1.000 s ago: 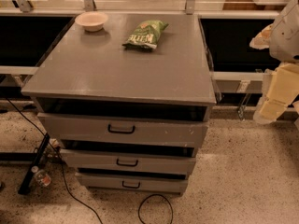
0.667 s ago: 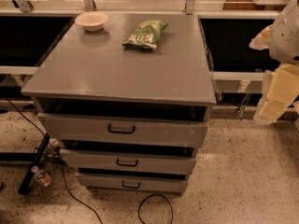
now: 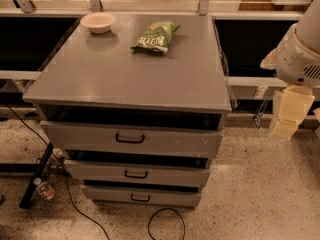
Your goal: Open top drawer
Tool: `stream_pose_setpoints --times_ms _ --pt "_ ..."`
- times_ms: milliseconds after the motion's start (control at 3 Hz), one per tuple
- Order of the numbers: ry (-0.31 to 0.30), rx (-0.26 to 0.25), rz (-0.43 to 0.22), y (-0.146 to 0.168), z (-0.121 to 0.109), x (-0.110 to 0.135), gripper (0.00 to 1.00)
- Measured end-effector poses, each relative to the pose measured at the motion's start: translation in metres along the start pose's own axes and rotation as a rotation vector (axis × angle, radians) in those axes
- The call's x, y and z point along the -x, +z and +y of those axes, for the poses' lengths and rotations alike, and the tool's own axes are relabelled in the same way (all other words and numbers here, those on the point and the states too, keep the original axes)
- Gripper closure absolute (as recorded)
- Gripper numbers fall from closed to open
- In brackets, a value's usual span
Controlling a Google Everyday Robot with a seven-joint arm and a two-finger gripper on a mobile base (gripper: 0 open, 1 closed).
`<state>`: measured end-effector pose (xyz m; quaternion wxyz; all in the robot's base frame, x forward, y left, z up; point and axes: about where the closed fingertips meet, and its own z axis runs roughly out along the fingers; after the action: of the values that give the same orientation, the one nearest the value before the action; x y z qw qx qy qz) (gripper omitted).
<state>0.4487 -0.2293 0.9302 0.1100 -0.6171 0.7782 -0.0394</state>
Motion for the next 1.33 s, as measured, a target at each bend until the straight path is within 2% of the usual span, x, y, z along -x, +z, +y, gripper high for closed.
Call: stream_pose_setpoints --times_ms 333,667,1000,1333 --pt "0.0 0.0 0.0 0.0 0.0 0.0 0.0" --pt "0.096 -0.01 -0.094 0.034 -0.001 0.009 0.0" --pt "0.163 -0.03 -0.183 0.065 -0.004 0.013 0.0" --pt "0.153 -0.013 -0.281 0.069 0.003 0.009 0.0"
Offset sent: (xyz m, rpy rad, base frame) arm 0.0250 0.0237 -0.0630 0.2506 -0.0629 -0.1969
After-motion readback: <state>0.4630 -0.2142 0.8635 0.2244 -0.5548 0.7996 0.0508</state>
